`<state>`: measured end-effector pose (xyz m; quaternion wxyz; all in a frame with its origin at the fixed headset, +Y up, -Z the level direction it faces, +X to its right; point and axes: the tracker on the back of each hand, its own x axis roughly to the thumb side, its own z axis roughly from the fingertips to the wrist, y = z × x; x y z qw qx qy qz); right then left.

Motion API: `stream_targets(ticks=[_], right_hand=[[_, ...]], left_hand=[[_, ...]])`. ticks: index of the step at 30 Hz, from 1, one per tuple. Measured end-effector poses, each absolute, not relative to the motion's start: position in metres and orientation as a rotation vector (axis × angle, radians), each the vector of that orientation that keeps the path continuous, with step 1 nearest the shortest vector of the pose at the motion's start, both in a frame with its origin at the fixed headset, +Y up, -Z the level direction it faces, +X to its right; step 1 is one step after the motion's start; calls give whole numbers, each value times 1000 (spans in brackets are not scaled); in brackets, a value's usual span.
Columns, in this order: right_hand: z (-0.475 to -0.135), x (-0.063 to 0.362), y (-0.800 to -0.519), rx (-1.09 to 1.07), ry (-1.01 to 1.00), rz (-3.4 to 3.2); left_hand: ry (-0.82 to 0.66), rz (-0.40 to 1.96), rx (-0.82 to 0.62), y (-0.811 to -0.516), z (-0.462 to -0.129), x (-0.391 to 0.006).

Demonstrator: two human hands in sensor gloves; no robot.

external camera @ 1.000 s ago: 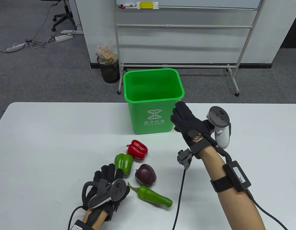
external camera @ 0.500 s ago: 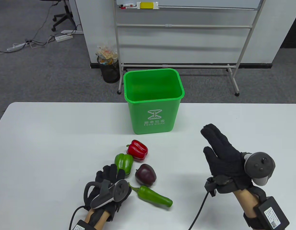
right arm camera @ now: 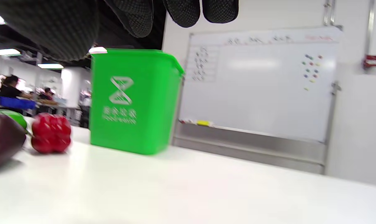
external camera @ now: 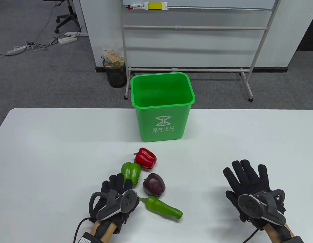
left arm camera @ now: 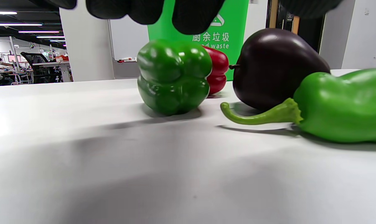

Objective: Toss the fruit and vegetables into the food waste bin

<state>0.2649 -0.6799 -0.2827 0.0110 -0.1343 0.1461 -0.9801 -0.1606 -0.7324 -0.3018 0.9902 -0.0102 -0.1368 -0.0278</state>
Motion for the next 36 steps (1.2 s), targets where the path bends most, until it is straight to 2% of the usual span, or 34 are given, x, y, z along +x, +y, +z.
stream_targets(ticks=[7,11,16,19,24,27,30,36], right_hand=[[-292,285,-695,-266,338,-3122],[-292,285,-699,-269,304,-3100],[-290,286,-696,-272,320,-3109],[-289,289,-695,-262,324,-3134],[-290,292,-702,-247,257,-3144],[-291,292,-704,-237,241,-3138],[-290,292,-704,-237,237,-3142],[-292,291,-706,-245,208,-3141]], left_hand=[[-253,-32,-7,-728,-304,-160],[-210,6,69,-713,-305,-171],[-156,173,104,-701,-316,-179],[-151,284,54,-698,-336,-173],[2,377,-85,-713,-374,-163],[18,356,-153,-729,-386,-159],[10,310,-189,-742,-389,-161],[-6,331,-177,-746,-384,-168]])
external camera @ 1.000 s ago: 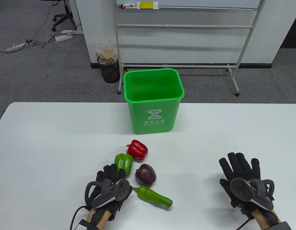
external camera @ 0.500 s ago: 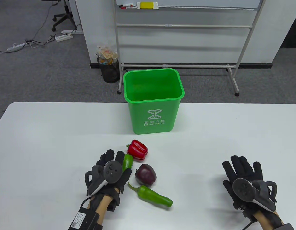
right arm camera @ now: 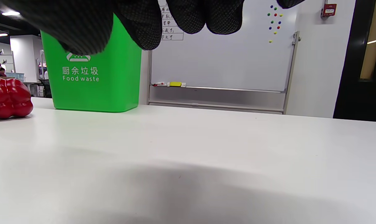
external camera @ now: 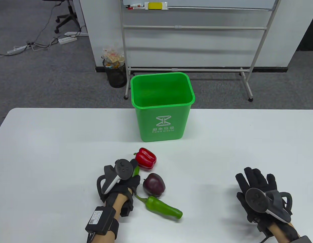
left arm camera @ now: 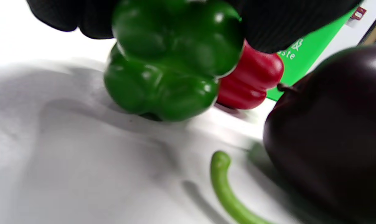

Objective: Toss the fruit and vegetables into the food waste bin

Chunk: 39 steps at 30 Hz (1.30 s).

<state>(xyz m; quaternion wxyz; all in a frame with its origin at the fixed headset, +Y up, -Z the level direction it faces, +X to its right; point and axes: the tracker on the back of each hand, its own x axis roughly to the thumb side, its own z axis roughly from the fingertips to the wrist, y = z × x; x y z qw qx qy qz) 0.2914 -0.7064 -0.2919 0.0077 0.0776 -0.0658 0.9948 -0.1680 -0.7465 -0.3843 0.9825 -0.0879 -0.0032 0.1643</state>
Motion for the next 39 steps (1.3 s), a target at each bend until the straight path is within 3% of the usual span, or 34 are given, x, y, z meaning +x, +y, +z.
stream_targets(ticks=[6,10,15,22,25,29,32,35,36,37,39], right_hand=[[-291,290,-708,248,-188,3107],[-291,290,-709,251,-186,3105],[-290,292,-708,250,-193,3089],[-289,291,-708,254,-192,3090],[-288,288,-709,270,-192,3092],[-287,285,-709,285,-191,3100],[-287,284,-710,286,-183,3090],[-287,284,-711,279,-175,3085],[-286,283,-712,278,-162,3082],[-286,282,-712,280,-157,3082],[-285,280,-715,287,-135,3088]], left_hand=[[-9,259,-162,-754,-382,-164],[24,332,-117,-752,-375,-178],[-17,489,-190,-740,-346,-202],[-202,811,-289,-731,-295,-203],[-358,1012,-415,-736,-285,-184],[-598,1471,-638,-739,-284,-139],[-735,1736,-645,-701,-308,-98],[-803,1801,-401,-617,-364,-73],[-773,1827,-278,-582,-389,-70],[-722,1834,-234,-570,-401,-70],[-465,1721,-115,-540,-442,-75]])
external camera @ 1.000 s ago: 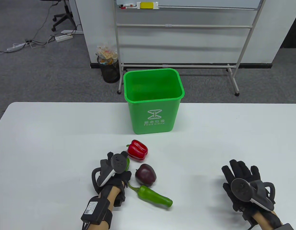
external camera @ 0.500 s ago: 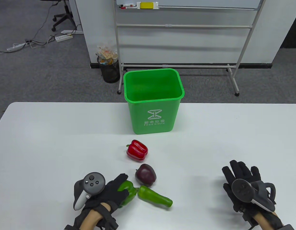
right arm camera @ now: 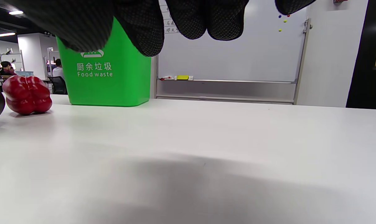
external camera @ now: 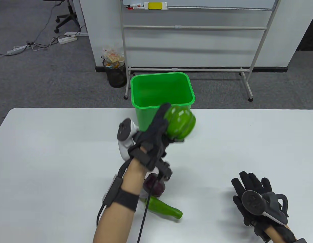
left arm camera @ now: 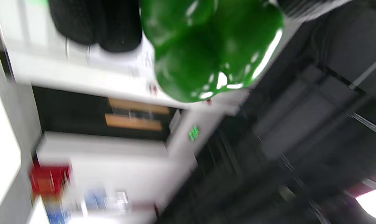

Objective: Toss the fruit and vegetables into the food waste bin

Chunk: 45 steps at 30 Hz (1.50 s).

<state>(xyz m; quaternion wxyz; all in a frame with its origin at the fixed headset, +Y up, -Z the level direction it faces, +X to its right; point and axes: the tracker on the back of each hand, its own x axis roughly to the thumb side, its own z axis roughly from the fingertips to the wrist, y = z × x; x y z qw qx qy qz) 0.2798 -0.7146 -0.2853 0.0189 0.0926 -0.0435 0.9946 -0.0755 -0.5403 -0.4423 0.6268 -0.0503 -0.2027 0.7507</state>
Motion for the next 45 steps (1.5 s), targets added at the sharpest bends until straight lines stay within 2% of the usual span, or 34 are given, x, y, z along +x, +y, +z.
stream_targets(ticks=[1,3,5,9,15,19,22,26,33,36,45], right_hand=[[-285,279,-715,287,-121,3090],[-283,278,-715,294,-117,3093],[-283,278,-713,304,-119,3077],[-282,280,-712,299,-123,3059],[-283,280,-712,297,-106,3061],[-282,276,-713,309,-97,3063],[-282,275,-714,316,-87,3061],[-282,274,-714,321,-82,3062],[-281,274,-714,313,-65,3062],[-281,274,-713,312,-64,3061],[-281,274,-713,309,-53,3061]], left_hand=[[-356,1613,-117,-539,-450,-80],[-246,1438,-25,-543,-453,-90],[-200,1422,73,-554,-449,-98],[-210,1388,65,-572,-435,-111],[-327,1005,95,-573,-397,-105],[-380,758,78,-589,-368,-90],[-418,578,-1,-614,-354,-76],[-386,259,-104,-655,-343,-56],[-275,-121,-294,-711,-352,-32],[-242,-210,-341,-724,-357,-28],[-195,-219,-386,-740,-368,-27]])
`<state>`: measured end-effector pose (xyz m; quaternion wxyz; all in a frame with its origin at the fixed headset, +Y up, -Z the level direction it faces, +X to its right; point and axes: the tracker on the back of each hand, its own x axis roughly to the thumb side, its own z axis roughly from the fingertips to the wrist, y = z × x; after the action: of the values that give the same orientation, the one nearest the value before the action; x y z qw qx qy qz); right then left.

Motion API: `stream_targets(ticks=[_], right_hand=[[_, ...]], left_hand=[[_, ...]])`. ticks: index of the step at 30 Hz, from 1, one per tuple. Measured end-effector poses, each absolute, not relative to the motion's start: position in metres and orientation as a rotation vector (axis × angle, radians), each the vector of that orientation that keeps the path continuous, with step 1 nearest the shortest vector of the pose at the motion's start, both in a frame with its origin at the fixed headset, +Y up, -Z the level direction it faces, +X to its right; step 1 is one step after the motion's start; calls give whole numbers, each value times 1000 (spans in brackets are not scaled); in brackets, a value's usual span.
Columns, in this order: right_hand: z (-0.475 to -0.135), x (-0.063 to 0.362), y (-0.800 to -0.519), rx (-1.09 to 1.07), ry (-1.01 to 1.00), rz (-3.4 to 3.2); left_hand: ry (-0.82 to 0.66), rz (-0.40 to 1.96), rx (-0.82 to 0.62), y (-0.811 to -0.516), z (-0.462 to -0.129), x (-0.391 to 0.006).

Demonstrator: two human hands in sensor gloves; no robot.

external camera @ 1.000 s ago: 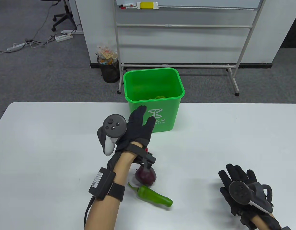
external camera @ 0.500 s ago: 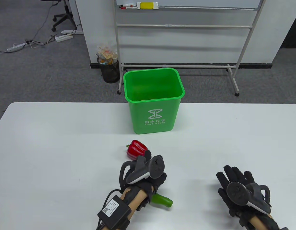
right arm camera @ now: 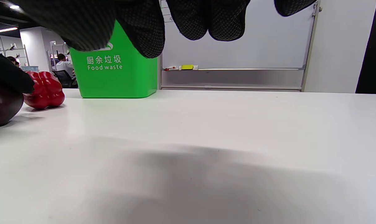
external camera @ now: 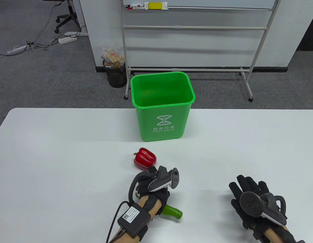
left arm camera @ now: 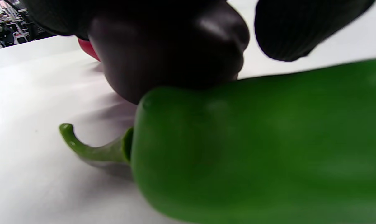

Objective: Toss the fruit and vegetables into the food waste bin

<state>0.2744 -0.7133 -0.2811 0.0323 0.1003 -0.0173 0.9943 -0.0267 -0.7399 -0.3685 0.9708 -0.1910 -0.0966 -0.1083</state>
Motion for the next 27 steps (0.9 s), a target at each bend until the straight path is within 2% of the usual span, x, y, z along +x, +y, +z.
stream_targets(ticks=[13,18,22,25,27], right_hand=[[-281,275,-713,302,-52,3056],[-281,276,-713,297,-53,3050],[-282,277,-714,289,-32,3048],[-282,277,-714,287,-29,3046],[-282,278,-713,286,-28,3046]], left_hand=[[-148,-239,-358,-745,-371,-19],[-168,-155,-321,-729,-368,-28],[-211,25,-299,-707,-355,-42],[-339,248,-294,-699,-337,-53],[-475,508,-278,-701,-326,-61]])
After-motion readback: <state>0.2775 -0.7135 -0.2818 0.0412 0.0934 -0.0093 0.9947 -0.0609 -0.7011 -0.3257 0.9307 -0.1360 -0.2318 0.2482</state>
